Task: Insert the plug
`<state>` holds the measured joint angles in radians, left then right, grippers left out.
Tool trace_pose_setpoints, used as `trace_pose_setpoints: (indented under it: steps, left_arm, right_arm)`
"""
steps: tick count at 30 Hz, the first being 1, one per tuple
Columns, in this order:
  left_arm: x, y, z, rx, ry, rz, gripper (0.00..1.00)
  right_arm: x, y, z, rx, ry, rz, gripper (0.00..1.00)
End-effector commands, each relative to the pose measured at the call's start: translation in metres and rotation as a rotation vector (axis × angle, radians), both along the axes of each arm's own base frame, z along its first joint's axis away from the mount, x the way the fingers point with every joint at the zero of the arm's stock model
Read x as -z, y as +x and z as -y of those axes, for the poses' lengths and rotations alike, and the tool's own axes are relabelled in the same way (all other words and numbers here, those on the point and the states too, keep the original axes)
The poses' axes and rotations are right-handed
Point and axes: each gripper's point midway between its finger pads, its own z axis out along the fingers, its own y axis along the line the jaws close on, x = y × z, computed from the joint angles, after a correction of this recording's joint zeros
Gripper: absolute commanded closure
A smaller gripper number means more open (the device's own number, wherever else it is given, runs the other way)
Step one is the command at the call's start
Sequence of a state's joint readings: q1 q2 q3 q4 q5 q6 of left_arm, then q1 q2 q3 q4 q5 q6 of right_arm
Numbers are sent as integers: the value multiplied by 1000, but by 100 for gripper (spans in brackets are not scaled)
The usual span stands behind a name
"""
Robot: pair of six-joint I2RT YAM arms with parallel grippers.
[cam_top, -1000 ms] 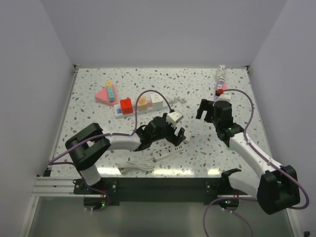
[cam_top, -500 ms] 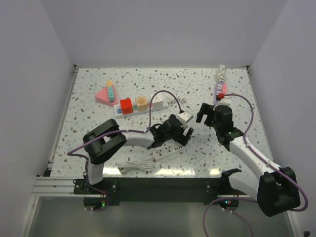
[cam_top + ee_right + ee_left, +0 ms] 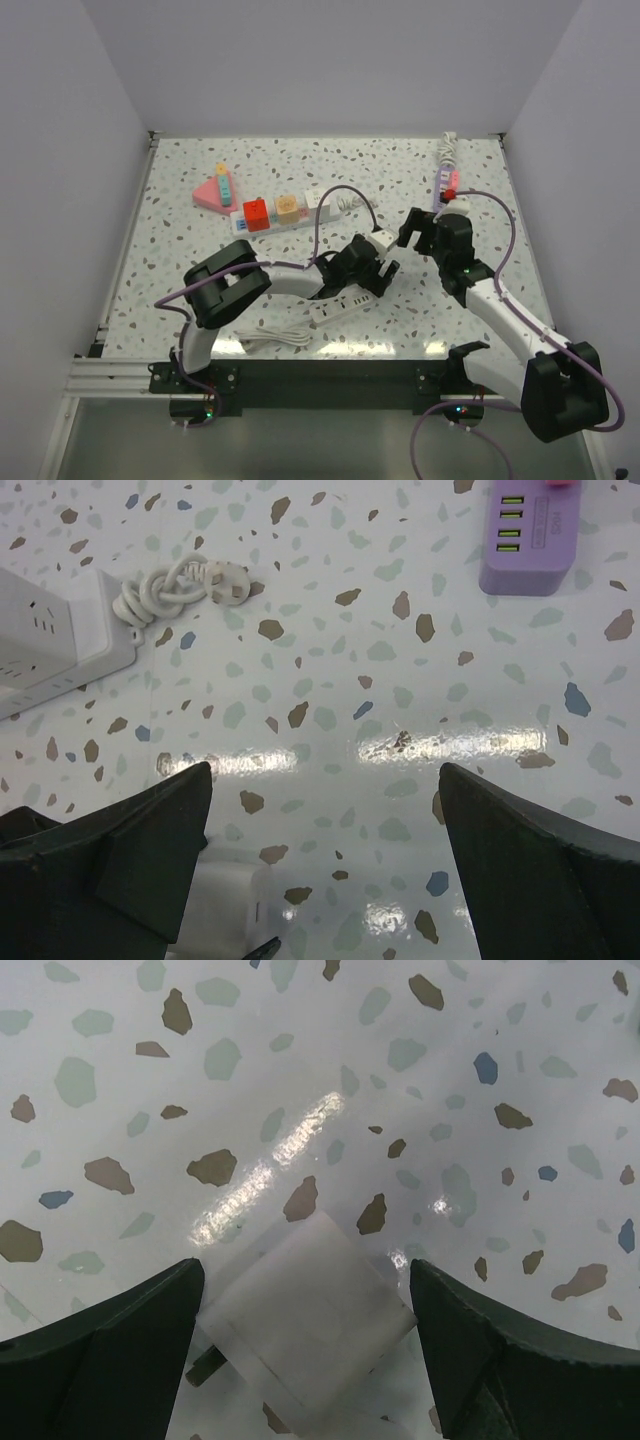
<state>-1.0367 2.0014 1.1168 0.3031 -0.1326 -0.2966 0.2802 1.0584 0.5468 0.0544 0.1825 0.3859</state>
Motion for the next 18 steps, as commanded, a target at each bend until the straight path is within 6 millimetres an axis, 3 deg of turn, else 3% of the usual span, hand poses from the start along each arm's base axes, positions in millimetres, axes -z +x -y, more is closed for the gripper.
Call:
trace_pose_setpoints:
  steps: [1,3,5,8,16,18]
  left_arm:
    - [13,-2,-5,-4,54,-21,13]
    - [17,-4,-11,-6,70,-28,23]
    - [17,-6,-15,-6,78,-30,23]
    - [14,-12,-17,15,69,-36,8]
    - [-5,-29,-25,141,26,-14,1]
    - [-1,-30,-28,175,32,-19,2]
  right_arm:
    - [-13,4,-2,2,34,55,1]
    - [-12,3,-2,0,36,53,1]
    - [-11,3,-3,-3,37,50,1]
    - [-10,3,-3,-7,39,49,1]
    - [-9,5,-6,-21,39,42,1]
    - [-8,5,-7,-27,39,39,1]
